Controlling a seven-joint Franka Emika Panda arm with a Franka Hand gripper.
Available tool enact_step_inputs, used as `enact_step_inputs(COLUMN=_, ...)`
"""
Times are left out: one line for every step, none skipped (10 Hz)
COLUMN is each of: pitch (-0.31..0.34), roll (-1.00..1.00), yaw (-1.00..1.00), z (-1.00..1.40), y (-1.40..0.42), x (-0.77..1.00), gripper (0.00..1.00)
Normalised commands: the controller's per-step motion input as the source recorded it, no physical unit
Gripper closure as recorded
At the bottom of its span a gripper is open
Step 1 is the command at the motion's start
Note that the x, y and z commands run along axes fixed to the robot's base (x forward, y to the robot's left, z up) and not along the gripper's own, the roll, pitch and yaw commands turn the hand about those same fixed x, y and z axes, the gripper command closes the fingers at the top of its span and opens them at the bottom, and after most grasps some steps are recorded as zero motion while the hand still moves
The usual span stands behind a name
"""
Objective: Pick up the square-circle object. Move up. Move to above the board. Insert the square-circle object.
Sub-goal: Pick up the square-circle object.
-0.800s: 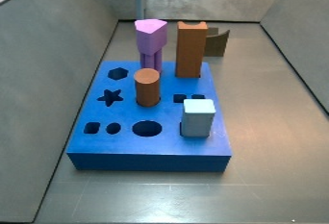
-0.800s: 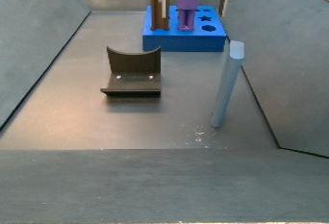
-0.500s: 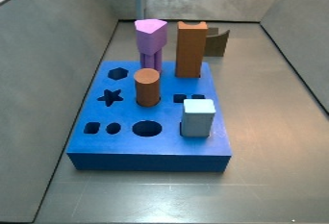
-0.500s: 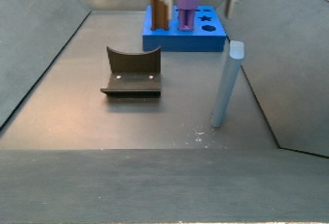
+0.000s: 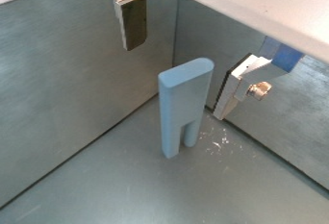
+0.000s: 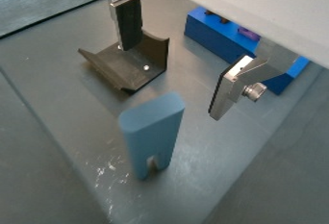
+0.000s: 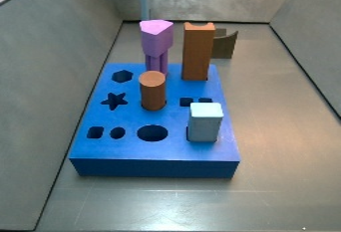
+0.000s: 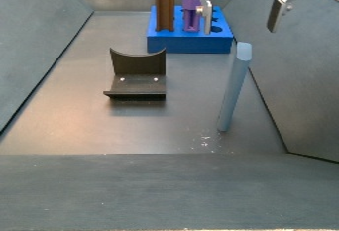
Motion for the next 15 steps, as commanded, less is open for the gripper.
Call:
enact_step_inputs(pitch=-0.087, roll=-0.27, yaw=-0.3, z=-0.17, y=0.37, x=0.03, gripper=0.0)
enact_step_inputs(pitch=-0.056, roll=-0.25, yaw=-0.28, z=-0.13, y=0.35, x=0.04, gripper=0.0)
enact_step_inputs(pitch=-0.037, roll=-0.23, yaw=-0.27, z=-0.17, y=0.3, x=0.13, gripper=0.0)
enact_step_inputs(pitch=-0.057, roll=-0.24, yaw=-0.28, z=-0.23, y=0.26, x=0.12, gripper=0.0)
enact_step_inputs(pitch=-0.096, roll=-0.25, yaw=-0.3, z=-0.29, y=0.23, x=0.07, gripper=0.0)
enact_step_inputs(pitch=-0.177, roll=-0.24, yaw=-0.22, z=-0.51, y=0.05, x=0.01, gripper=0.0)
enact_step_inputs(pitch=-0.164, roll=-0.13, yaw=-0.07, z=-0.53, y=-0.03, x=0.0, gripper=0.0)
enact_step_inputs(pitch=-0.14, roll=-0.13, yaw=-0.06, z=-0.46, y=0.0, x=0.0, gripper=0.0)
enact_step_inputs(pitch=-0.081, roll=-0.12, yaw=-0.07, z=-0.33, y=0.0, x=0.0, gripper=0.0)
enact_step_inputs(pitch=-0.037, roll=-0.09, yaw=-0.06, z=-0.25, y=0.0, x=0.0, gripper=0.0)
enact_step_inputs(pitch=0.0, roll=-0.08, yaw=-0.07, z=-0.2, y=0.0, x=0.03, gripper=0.0)
enact_step_inputs(pitch=0.0, roll=-0.07, yaw=-0.07, z=-0.14, y=0.0, x=0.04, gripper=0.0)
enact_step_inputs(pitch=0.0, roll=-0.1, yaw=-0.09, z=-0.22, y=0.0, x=0.03, gripper=0.0)
enact_step_inputs(pitch=0.0, roll=-0.08, yaw=-0.07, z=-0.23, y=0.0, x=0.04, gripper=0.0)
enact_step_inputs(pitch=-0.001, roll=-0.09, yaw=-0.07, z=-0.25, y=0.0, x=0.02, gripper=0.0)
